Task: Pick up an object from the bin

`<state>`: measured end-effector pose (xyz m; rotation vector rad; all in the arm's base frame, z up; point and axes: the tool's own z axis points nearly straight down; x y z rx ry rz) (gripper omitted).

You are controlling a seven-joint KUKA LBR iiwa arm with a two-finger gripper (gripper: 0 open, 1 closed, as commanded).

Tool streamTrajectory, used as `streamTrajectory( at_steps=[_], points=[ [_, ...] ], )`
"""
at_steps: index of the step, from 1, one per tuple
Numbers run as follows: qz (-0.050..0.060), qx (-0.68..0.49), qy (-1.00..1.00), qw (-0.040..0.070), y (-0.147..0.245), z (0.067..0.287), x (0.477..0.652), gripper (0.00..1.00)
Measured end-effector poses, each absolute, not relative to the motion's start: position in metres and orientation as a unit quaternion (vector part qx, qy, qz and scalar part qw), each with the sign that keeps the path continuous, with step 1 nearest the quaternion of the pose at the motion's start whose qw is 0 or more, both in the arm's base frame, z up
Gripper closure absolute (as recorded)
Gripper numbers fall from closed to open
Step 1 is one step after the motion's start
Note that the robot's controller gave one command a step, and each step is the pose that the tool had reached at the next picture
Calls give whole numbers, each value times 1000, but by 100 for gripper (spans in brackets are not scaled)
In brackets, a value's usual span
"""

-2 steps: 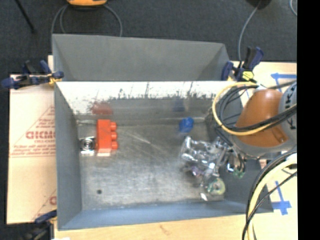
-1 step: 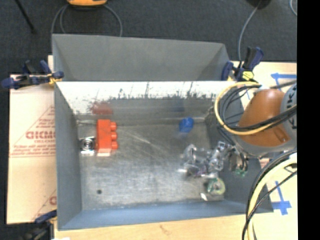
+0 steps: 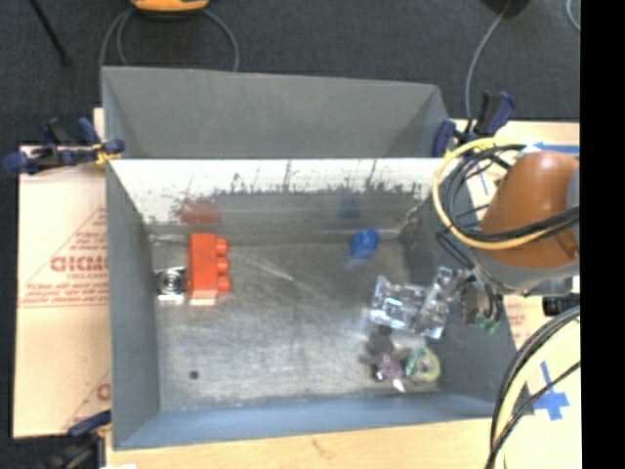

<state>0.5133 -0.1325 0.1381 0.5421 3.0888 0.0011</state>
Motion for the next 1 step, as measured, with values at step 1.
streamTrajectory(
  at_steps=[1],
  points=[
    [0, 169, 986, 3, -133, 199, 515, 100]
  ],
)
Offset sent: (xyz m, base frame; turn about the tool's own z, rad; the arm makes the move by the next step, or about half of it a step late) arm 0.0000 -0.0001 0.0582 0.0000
